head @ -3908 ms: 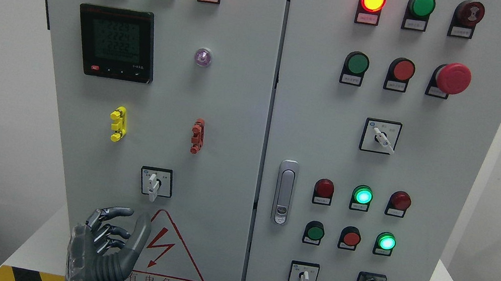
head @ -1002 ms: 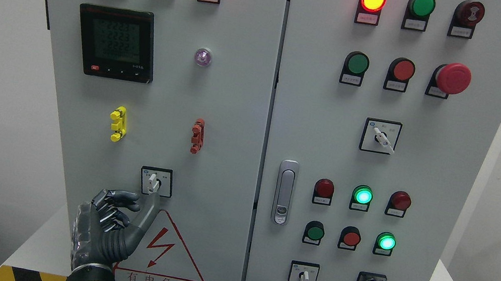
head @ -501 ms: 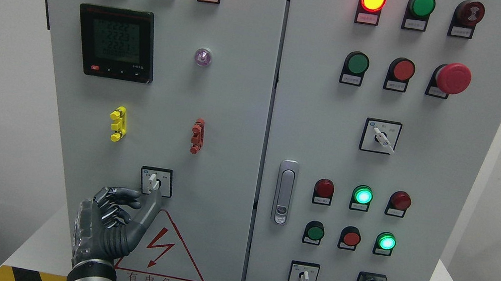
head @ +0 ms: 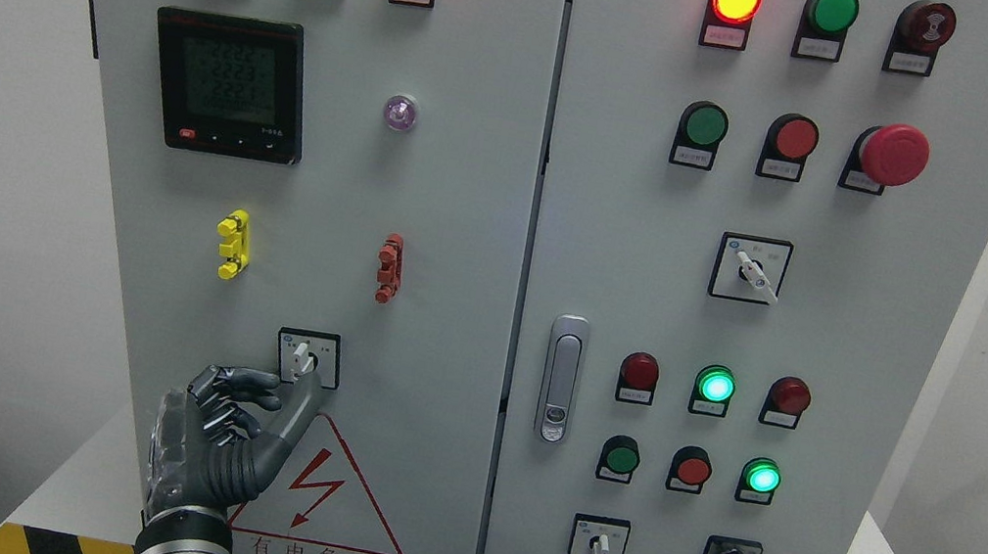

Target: Turn on light switch 1

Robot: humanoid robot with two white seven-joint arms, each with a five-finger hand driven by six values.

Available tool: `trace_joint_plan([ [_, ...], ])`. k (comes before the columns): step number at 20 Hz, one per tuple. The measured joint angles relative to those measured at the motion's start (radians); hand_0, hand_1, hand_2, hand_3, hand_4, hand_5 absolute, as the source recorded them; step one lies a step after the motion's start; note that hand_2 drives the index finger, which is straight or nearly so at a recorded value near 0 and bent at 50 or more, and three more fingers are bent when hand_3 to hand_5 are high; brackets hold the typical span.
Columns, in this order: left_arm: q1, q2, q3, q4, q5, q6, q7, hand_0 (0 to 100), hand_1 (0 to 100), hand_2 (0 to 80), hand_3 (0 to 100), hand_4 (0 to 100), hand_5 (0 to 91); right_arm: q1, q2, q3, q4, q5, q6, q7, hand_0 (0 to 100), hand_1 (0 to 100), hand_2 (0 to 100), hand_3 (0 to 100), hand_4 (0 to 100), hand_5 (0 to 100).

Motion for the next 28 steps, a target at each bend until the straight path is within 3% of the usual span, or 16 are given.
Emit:
trace_joint_plan([
  [28, -0.03, -0.001, -0.007, 0.006, -0.009, 0.05, -0.003, 18, 73, 57.8, 75, 87, 85.2, 0.0, 0.0, 0.0, 0.0, 0.0, 0.0, 0.0, 0, 0, 0, 0, 0, 0],
])
